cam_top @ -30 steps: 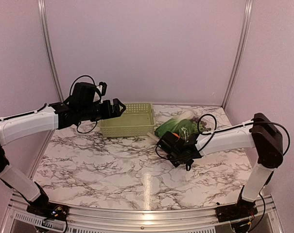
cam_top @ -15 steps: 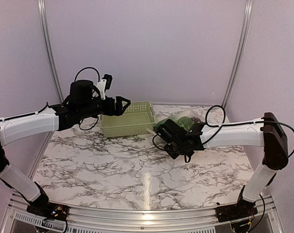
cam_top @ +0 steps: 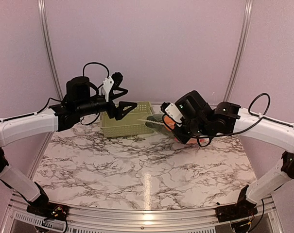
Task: Open the zip-top bag and remove the fake food
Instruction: Pick up the zipper food storage bag at the center of the board, then unzip the zipper food storage bag at the center of the board.
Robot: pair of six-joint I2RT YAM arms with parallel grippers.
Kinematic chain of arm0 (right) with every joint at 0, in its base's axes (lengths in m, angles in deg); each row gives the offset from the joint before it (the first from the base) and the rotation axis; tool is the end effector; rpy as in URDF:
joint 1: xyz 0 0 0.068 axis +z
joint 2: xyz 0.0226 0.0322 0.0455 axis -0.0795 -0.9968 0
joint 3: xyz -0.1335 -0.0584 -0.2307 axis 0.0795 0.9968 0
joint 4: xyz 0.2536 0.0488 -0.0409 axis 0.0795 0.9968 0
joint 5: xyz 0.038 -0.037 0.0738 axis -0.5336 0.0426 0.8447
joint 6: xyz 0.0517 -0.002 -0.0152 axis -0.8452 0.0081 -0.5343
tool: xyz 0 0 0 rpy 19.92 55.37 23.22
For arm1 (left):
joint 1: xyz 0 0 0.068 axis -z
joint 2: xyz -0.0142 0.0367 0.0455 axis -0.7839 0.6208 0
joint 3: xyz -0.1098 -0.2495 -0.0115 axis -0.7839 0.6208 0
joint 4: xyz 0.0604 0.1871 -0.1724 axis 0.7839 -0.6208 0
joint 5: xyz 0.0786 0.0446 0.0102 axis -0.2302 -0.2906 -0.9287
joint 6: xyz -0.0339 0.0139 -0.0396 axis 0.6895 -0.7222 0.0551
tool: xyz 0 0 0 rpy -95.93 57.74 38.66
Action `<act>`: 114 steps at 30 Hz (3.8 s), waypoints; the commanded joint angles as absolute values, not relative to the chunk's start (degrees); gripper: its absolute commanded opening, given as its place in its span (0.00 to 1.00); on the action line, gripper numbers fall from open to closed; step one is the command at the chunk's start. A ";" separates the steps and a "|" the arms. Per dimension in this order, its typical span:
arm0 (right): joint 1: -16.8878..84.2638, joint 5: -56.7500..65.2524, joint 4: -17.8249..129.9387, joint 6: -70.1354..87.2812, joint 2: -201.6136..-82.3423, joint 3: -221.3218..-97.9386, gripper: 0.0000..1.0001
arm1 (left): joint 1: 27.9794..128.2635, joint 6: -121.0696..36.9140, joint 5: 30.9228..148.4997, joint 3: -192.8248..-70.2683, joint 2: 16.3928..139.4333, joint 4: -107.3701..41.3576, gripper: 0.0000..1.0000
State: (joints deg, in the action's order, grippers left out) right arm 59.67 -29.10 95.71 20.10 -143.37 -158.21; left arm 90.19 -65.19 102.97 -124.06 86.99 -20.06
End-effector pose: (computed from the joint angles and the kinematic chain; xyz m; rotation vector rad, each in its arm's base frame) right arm 0.1881 0.2428 0.3200 -0.9768 2.0976 -0.1043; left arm 0.2673 -0.2298 0.3409 0.9691 1.3858 -0.6661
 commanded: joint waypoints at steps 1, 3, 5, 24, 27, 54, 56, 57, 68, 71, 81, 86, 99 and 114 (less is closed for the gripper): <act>60.20 -20.79 97.05 23.32 -138.31 -163.06 0.00 | 92.39 -79.62 108.69 -127.21 87.12 -27.08 0.81; 60.20 -18.44 97.69 24.24 -136.95 -163.98 0.00 | 93.86 -82.54 109.13 -128.46 87.51 -29.92 0.78; 60.20 -16.62 98.41 24.92 -136.34 -165.19 0.00 | 95.48 -85.24 108.45 -130.44 88.30 -33.76 0.74; 60.15 -7.33 98.50 27.69 -138.27 -171.58 0.00 | 102.68 -81.09 111.29 -143.79 94.01 -56.03 0.45; 60.20 -6.85 98.00 27.93 -138.66 -171.85 0.00 | 103.79 -79.28 108.79 -142.73 93.74 -55.22 0.44; 59.92 -7.58 81.96 29.39 -135.02 -162.60 0.88 | 103.22 -78.10 101.15 -134.62 89.07 -45.14 0.00; 58.63 -5.54 77.40 29.79 -132.67 -158.90 0.94 | 102.29 -77.75 102.33 -134.04 88.30 -44.50 0.00; 57.52 -2.98 75.47 29.76 -131.24 -157.07 0.95 | 101.70 -77.67 103.19 -133.74 87.90 -44.27 0.00; 49.93 14.04 38.84 30.81 -116.09 -128.38 0.98 | 99.63 -80.53 106.22 -129.07 82.57 -39.69 0.00; 48.74 18.58 40.87 29.75 -119.07 -130.09 0.94 | 99.23 -81.19 106.81 -128.99 81.96 -39.86 0.00; 48.07 24.86 41.84 25.82 -128.67 -134.44 0.76 | 98.73 -81.95 106.99 -128.37 80.91 -40.06 0.00; 47.97 25.80 40.68 24.17 -129.96 -134.45 0.65 | 98.52 -82.05 106.70 -128.15 80.73 -39.96 0.00; 47.76 23.37 42.64 22.03 -128.94 -134.92 0.27 | 98.14 -82.23 106.09 -127.95 80.97 -39.75 0.00; 48.44 23.22 50.99 24.33 -131.04 -142.56 0.00 | 97.94 -79.69 108.60 -132.23 81.48 -44.63 0.27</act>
State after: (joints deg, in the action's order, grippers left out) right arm 48.05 23.16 47.91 22.74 -129.82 -137.69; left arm 98.10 -81.19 105.96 -128.39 83.06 -44.98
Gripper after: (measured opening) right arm 0.004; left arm 0.160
